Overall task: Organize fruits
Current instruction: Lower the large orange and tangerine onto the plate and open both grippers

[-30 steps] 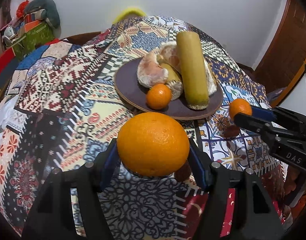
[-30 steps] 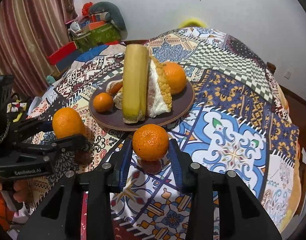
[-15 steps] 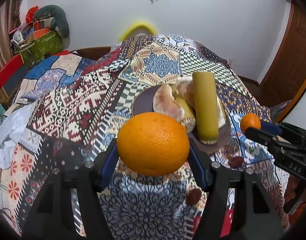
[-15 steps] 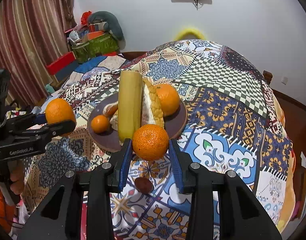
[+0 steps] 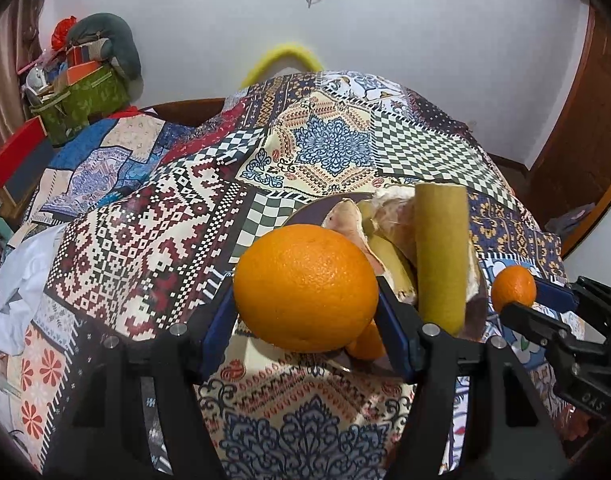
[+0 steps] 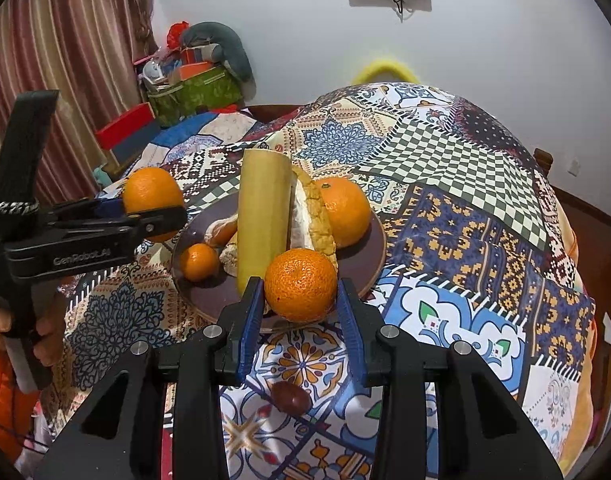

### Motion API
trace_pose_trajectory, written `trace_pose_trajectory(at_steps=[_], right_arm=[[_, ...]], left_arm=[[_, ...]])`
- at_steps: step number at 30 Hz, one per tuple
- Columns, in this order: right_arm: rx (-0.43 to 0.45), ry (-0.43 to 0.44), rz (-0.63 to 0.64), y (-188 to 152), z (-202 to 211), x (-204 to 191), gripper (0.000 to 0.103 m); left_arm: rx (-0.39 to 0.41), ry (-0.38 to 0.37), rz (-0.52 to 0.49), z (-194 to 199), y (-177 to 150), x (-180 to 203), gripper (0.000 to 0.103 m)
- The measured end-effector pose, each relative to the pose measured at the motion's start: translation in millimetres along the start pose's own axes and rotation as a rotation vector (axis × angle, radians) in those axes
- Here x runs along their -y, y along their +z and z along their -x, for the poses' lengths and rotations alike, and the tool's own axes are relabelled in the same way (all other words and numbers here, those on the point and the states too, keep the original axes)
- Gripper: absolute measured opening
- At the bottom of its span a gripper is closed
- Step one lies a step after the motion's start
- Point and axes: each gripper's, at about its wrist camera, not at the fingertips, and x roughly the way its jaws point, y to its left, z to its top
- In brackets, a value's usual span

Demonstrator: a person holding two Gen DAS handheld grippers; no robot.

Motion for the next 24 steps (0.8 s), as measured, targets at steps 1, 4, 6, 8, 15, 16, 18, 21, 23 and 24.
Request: trace_pose_trajectory(at_steps=[1, 4, 6, 8, 15, 16, 18, 21, 23, 24], right_arm=[[-0.001, 0.000, 0.002, 0.1, -1.2, -0.1, 0.034], [-0.010, 0.006, 0.003, -1.4, -5.2, -0.5, 0.034], [-0.018, 0.007, 0.007, -3.1, -9.1, -1.6, 0.034], [-0.028, 0.007, 0.013, -4.3, -12.8, -3.4, 0.034], [-0.044, 0.004, 0.007, -4.5, -22.8, -1.3, 0.034], [-0.044, 0.003, 0.006, -4.4, -23.3, -0.5, 0.034], [-0.046, 0.000, 0.007, -4.5, -24.1, -0.2, 0.034], [-0.054, -0.001, 0.004, -5.5, -25.2, 0.2, 0.034], [-0.057, 0.002, -0.001, -5.4, -26.1, 1.1, 0.034], [-0.058, 0.004, -0.002, -4.7, -26.7, 1.3, 0.035]], left_arm=[[-0.006, -0.004, 0.003, -3.2, 1.0, -0.2, 0.065], [-0.026, -0.004, 0.002, -13.6, 3.2, 1.8, 0.065], [-0.037, -0.007, -0.002, -19.0, 2.7, 3.6, 0.065], [-0.039, -0.007, -0.001, -22.1, 2.2, 4.2, 0.065], [-0.058, -0.038, 0.022, -30.1, 1.1, 2.4, 0.065], [-0.058, -0.039, 0.023, -30.4, 0.9, 2.6, 0.066], [-0.058, -0.042, 0.025, -31.2, 0.6, 2.8, 0.066], [-0.071, -0.047, 0.032, -34.7, 0.7, 2.8, 0.066], [-0.079, -0.053, 0.038, -36.8, 0.8, 2.1, 0.066], [-0.081, -0.057, 0.042, -37.1, 0.9, 1.4, 0.066]])
